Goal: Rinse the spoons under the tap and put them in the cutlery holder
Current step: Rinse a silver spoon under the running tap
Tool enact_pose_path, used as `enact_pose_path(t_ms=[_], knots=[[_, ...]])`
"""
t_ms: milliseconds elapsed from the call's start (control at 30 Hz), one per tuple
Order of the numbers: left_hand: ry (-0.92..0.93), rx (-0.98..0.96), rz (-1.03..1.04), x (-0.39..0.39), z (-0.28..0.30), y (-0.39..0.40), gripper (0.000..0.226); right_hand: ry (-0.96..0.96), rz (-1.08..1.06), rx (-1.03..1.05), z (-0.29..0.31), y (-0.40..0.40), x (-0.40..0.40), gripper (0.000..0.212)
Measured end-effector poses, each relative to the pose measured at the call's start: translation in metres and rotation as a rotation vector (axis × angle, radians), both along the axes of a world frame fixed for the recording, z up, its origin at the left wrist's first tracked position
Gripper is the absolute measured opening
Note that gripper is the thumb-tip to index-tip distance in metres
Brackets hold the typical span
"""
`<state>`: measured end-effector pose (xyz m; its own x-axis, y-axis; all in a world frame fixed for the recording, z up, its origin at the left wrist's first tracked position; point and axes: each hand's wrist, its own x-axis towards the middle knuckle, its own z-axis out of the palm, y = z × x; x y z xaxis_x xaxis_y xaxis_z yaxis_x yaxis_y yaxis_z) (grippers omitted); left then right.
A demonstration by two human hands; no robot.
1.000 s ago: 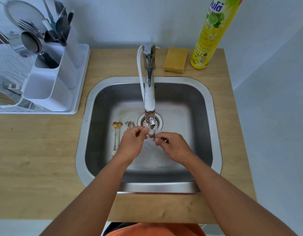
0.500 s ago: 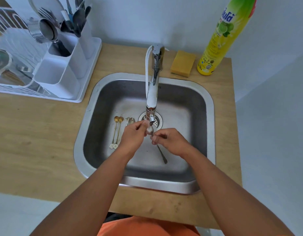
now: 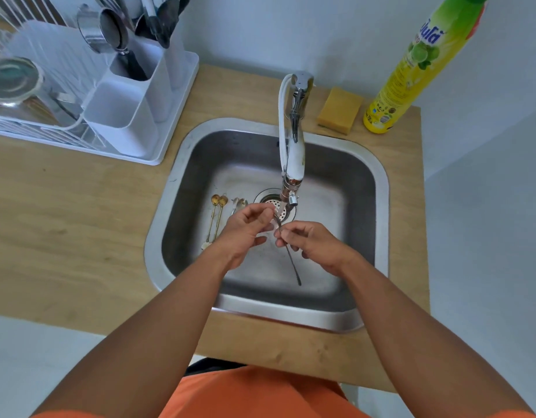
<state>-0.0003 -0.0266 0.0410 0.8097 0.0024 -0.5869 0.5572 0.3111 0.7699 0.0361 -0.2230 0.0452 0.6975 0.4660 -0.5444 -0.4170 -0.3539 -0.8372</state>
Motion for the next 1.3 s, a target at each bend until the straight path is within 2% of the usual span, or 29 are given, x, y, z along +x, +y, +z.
enact_pose_path(t_ms=[100,233,300,467,600,667,800,1067,1200,1300], knots=[[-0.022,0.099,0.041,0.003,0.002,0.001,0.035,-0.04,-0.063,-0.026,0.002,0.005,-0.005,0.014],[-0.092,0.264,0.031,0.004,0.002,-0.001,0.016,-0.062,-0.123,-0.027,0.001,0.007,-0.011,0.012],[-0.158,0.383,-0.005,0.006,0.003,-0.003,0.009,-0.081,-0.12,-0.051,-0.001,0.006,-0.012,0.014],[-0.296,0.699,-0.171,0.015,0.013,-0.016,0.013,-0.131,-0.098,-0.036,-0.005,0.009,-0.008,0.017],[-0.268,0.766,-0.125,0.018,0.017,-0.027,0.013,-0.133,-0.093,-0.031,-0.01,0.009,-0.004,0.015],[-0.239,0.756,-0.106,0.016,0.014,-0.03,0.013,-0.123,-0.091,-0.019,-0.012,0.007,-0.002,0.013],[-0.158,0.699,-0.057,0.003,0.004,-0.034,0.029,-0.068,-0.111,0.01,-0.014,0.005,-0.001,0.008],[-0.001,0.502,-0.117,-0.028,-0.009,-0.042,0.012,-0.064,-0.281,-0.047,-0.013,0.015,0.008,0.012],[0.045,0.457,-0.119,-0.035,-0.006,-0.042,0.014,-0.048,-0.273,-0.06,-0.009,0.025,0.011,0.017],[0.061,0.457,-0.192,-0.041,0.001,-0.037,0.019,-0.015,-0.371,-0.063,-0.007,0.029,0.011,0.016]])
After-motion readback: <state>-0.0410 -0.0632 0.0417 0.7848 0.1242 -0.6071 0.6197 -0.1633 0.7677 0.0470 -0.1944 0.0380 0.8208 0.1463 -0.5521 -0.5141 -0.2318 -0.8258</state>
